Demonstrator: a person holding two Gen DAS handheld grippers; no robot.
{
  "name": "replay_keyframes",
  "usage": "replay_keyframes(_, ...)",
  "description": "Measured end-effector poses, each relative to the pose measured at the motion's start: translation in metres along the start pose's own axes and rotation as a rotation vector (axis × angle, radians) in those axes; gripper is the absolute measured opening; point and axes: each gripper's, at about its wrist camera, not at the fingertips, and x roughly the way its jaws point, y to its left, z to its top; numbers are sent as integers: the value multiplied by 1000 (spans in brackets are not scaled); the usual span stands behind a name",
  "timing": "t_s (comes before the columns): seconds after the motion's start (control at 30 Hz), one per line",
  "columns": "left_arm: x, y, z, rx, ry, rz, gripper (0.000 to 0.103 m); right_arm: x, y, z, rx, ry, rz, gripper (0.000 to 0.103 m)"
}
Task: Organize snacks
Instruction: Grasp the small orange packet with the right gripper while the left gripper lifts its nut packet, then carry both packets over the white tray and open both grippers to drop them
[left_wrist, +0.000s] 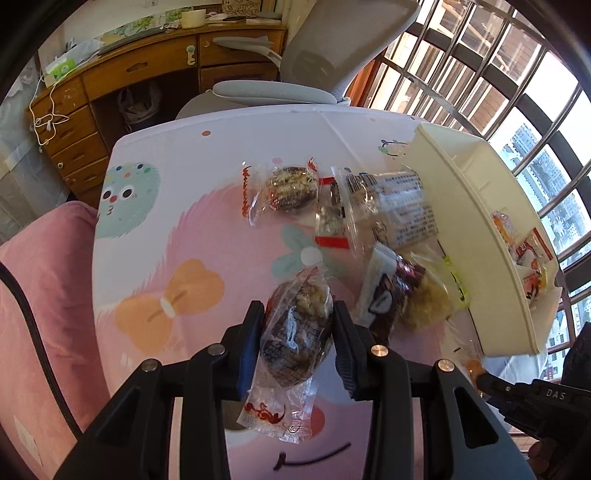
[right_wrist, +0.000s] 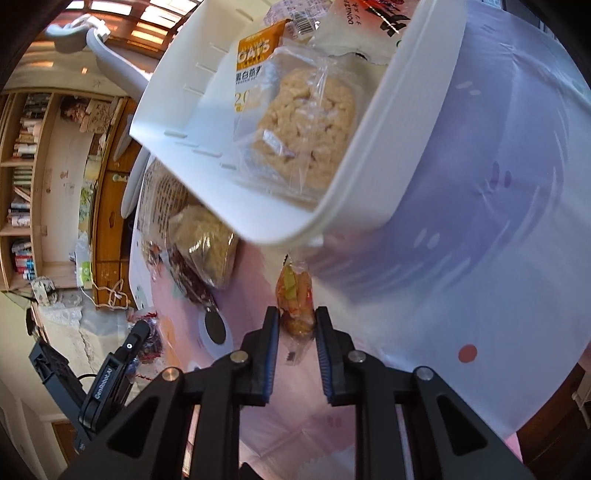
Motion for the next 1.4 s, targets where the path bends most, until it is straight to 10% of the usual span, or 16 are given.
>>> replay_keyframes(0.77,-99,-41,-86,3,16,-76,35,-48,30,-32,-264,126,54,19)
replay_keyframes(1.4,-124,-146,-54,-2,-126,-54,36,-119,42,53,-516,98,174,19)
